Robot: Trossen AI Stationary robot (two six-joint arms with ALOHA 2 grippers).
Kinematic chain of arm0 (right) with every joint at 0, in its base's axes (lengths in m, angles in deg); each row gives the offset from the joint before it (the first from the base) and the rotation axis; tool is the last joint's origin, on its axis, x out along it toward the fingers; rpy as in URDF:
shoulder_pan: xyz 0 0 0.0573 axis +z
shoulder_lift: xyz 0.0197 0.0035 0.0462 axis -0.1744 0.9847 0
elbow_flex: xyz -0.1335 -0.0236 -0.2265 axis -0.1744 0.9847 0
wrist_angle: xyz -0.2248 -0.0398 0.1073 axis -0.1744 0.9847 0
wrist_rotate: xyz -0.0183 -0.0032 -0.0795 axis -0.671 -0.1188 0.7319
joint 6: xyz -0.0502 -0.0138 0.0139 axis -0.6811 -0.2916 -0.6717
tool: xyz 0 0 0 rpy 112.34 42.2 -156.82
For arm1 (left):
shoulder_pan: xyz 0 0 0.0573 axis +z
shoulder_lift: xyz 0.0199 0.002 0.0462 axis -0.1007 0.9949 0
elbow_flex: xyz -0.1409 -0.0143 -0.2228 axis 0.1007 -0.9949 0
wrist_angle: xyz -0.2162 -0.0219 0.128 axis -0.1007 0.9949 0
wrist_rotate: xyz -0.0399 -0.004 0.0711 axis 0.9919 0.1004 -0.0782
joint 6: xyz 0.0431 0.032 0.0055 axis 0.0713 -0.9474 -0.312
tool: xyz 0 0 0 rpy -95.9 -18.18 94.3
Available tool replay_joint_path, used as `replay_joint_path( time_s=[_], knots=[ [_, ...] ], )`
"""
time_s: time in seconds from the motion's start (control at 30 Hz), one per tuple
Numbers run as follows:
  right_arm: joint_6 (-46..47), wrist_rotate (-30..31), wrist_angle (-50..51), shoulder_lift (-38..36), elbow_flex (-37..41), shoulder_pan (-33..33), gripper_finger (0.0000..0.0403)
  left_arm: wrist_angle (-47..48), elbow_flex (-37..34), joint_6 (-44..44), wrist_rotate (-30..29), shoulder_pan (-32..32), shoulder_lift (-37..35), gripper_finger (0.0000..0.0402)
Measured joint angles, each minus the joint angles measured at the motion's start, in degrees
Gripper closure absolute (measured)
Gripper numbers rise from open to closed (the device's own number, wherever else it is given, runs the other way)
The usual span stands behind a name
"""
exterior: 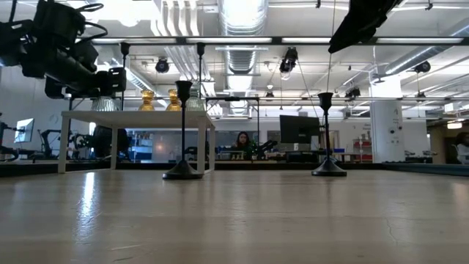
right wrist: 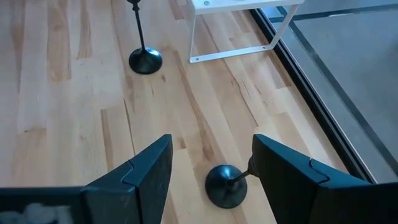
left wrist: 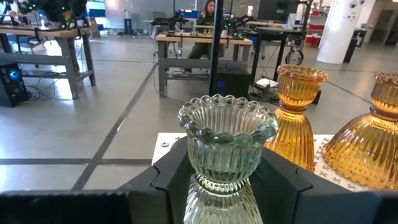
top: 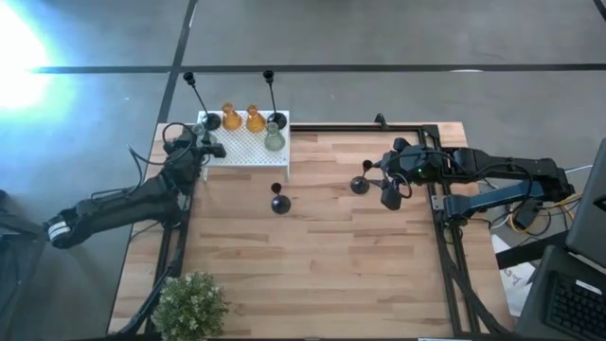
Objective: Pick & Place candle stick holders
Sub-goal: Put the transparent candle holder on the shelf, then put the right small black candle holder on the shelf
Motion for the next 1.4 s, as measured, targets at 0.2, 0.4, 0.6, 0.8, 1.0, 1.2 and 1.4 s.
replay_joint_path(
  time_s=[0.2, 0.4, 0.6, 0.8, 1.0, 1.2, 1.4],
  knots=[
    [0.0, -0.1, 0.0, 0.0, 0.0, 0.0, 0.0188, 1.2, 0.0, 0.1, 0.1, 0.0, 0.0, 0.0237],
    [0.0, -0.3, 0.0, 0.0, 0.0, 0.0, 0.0188, 1.7, 0.1, 0.5, -0.5, 0.1, 0.0, 0.0175],
    [0.0, -0.3, 0.0, 0.0, 0.0, 0.0, 0.0188, 1.9, 1.1, -0.9, -0.3, 0.1, -0.8, 0.0136],
    [0.2, -0.3, 0.8, 0.0, 0.0, 0.0, 0.0188, 4.0, 2.3, -1.8, 0.1, -0.1, -3.4, 0.0135],
    [1.1, -0.3, 1.9, 0.0, 0.0, 0.0, 0.0188, 11.2, 5.2, -3.0, -0.2, -0.7, -7.7, 0.0137],
    [2.2, -0.2, 2.7, 0.0, 0.0, 0.0, 0.0188, 26.3, 13.4, -2.5, -0.3, -1.0, -13.4, 0.0138],
    [2.0, -0.2, 2.6, 0.0, 0.0, 0.0, 0.0188, 34.4, 23.5, -2.6, 6.3, -2.6, -17.3, 0.0138]
  ],
)
